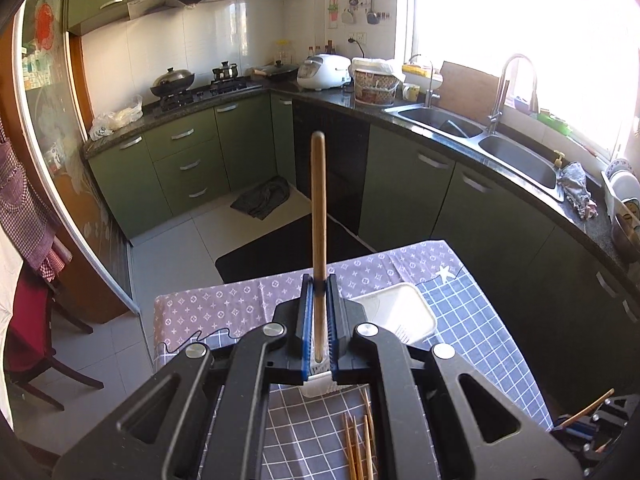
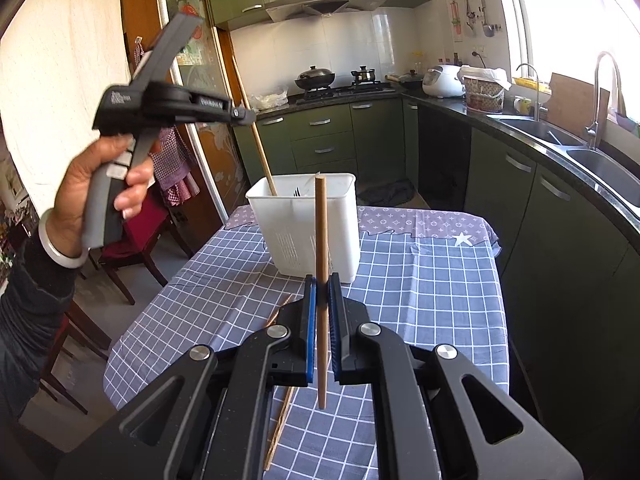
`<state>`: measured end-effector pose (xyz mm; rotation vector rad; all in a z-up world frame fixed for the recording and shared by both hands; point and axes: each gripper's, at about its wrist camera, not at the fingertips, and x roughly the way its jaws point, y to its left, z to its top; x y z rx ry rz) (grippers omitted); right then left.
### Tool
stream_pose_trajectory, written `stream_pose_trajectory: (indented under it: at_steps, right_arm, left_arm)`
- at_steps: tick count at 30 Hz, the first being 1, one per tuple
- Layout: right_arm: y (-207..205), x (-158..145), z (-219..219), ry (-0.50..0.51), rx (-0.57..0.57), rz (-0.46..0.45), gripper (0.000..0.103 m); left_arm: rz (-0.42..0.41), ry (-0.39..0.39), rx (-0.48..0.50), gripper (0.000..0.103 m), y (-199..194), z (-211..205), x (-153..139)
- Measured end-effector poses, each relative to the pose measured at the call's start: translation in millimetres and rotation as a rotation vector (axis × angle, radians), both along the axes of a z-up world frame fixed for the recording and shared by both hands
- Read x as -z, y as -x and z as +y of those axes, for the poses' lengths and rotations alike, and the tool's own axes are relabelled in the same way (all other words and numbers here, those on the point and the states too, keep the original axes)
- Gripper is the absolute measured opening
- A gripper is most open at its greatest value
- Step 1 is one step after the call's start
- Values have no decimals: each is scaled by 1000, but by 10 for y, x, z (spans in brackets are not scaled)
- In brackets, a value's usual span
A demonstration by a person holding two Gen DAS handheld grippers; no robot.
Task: Organize utensils
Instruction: 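Lower the chopstick into the caddy and open the left tool while the right tool does the same, then grasp and lift another wooden chopstick with the left tool while the right tool approaches the chopsticks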
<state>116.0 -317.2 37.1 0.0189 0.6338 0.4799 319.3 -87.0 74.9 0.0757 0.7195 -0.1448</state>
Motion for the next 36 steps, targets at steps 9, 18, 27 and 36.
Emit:
stream_pose_trajectory:
  at_steps: [9, 18, 27, 36]
  right_arm:
    - [-352, -837, 159, -36, -5, -118, 7]
    - [-1050, -1543, 420, -101, 100, -265, 7]
    - [-1855, -837, 760, -13, 149, -108, 7]
    - [-1665, -665, 678, -27, 107, -89, 10]
  left_arm:
    - [30, 21, 19, 16, 180, 151, 108]
    - [37, 34, 43, 22, 806, 334, 118]
    - [212, 10, 33, 22, 1062, 473, 802]
    - [338, 15, 34, 22, 998, 361, 1241]
